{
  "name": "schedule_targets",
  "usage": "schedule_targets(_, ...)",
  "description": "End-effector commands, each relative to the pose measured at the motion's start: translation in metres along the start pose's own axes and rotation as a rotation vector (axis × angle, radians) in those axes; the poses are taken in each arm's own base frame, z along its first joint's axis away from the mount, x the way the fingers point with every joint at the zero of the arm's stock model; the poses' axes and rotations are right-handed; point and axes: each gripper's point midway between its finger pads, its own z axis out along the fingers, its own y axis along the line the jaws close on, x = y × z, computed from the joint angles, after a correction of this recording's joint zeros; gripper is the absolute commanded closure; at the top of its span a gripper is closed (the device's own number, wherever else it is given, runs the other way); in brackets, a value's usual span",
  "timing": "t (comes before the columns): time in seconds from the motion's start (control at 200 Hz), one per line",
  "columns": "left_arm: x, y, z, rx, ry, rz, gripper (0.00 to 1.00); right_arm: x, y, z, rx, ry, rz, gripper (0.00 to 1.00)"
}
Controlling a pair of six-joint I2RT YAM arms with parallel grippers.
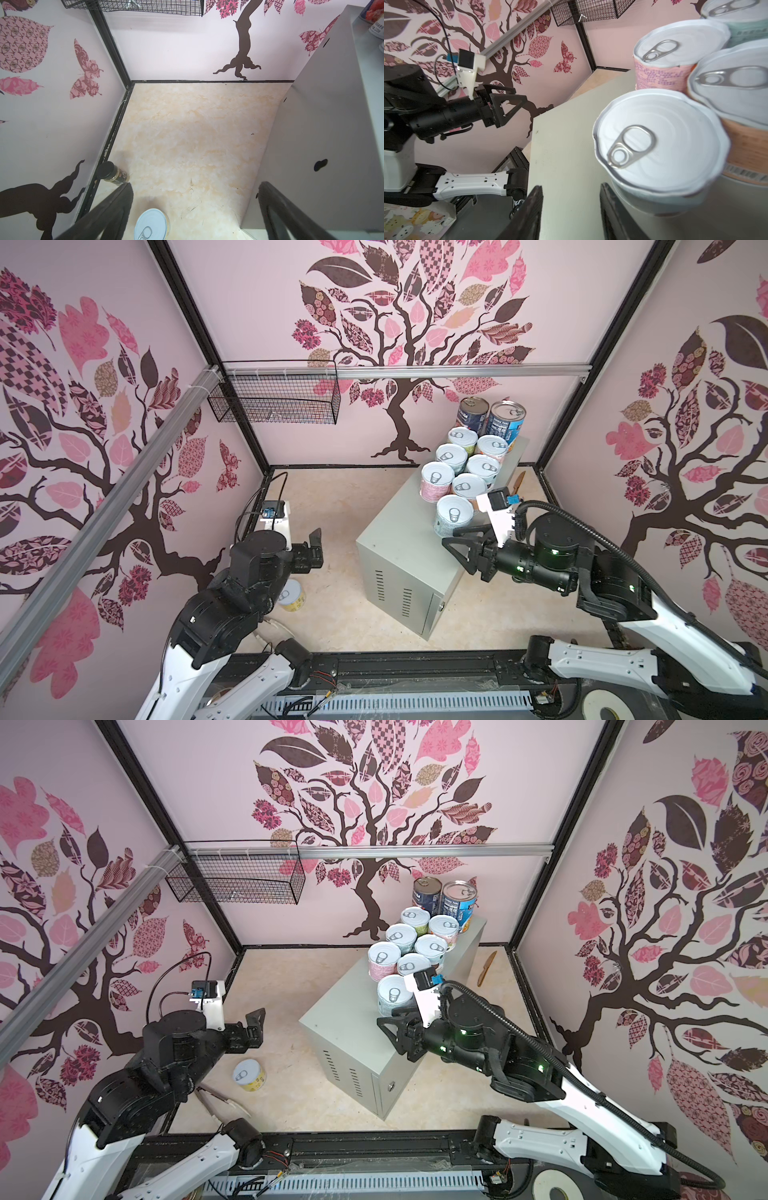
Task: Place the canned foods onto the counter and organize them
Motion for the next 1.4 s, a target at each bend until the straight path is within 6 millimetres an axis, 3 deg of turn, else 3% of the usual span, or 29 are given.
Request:
schedule_targets(0.0,-0.010,-0.002,-0.004,0.013,-0.013,-0.042,0.02,-0.017,-0.002,-0.036,0.005,-0.065,0.001,0.50)
schedule_targets(0.225,-0.015,-0.009,-0.001,0.039,-0.001,-0.102,0.02,-0.012,-0.048,-0.070,0.223,-0.106,0.007,0.37)
schedule_targets(0.41,-0.009,-0.015,0.008,0.043,0.029,-0.125,0.02,-0.013,-0.103,-0.099,0.525,-0.187,-0.054,0.31)
schedule_targets(0.615,0.002,-0.022,0.017,0.062,0.073,-0.173,0.02,-0.024,-0.131,-0.135,0.687,-0.335,-0.065,0.30)
schedule_targets(0.74,0.006,-0.025,0.020,0.066,0.091,-0.188,0.02,-0.017,-0.136,-0.125,0.721,-0.305,-0.086,0.30)
schedule_targets(0.88,0.009,-0.028,0.023,0.073,0.100,-0.196,0.02,-0.011,-0.145,-0.115,0.779,-0.319,-0.103,0.23)
schedule_targets(1.145,0.015,-0.029,0.030,0.058,0.118,-0.184,0.02,-0.044,-0.149,-0.106,0.847,-0.358,-0.143,0.18)
schedule_targets(1.205,0.016,-0.030,0.032,0.061,0.119,-0.184,0.02,-0.049,-0.170,-0.100,0.873,-0.316,-0.104,0.15)
schedule_targets(1.265,0.016,-0.031,0.032,0.066,0.122,-0.182,0.02,-0.052,-0.205,-0.101,0.876,-0.291,0.011,0.14)
schedule_targets(1.325,0.017,-0.031,0.033,0.068,0.122,-0.185,0.02,-0.050,-0.215,-0.094,0.877,-0.304,0.038,0.12)
schedule_targets(1.395,0.018,-0.032,0.033,0.074,0.123,-0.182,0.02,-0.041,-0.243,-0.089,0.942,-0.289,0.087,0.06)
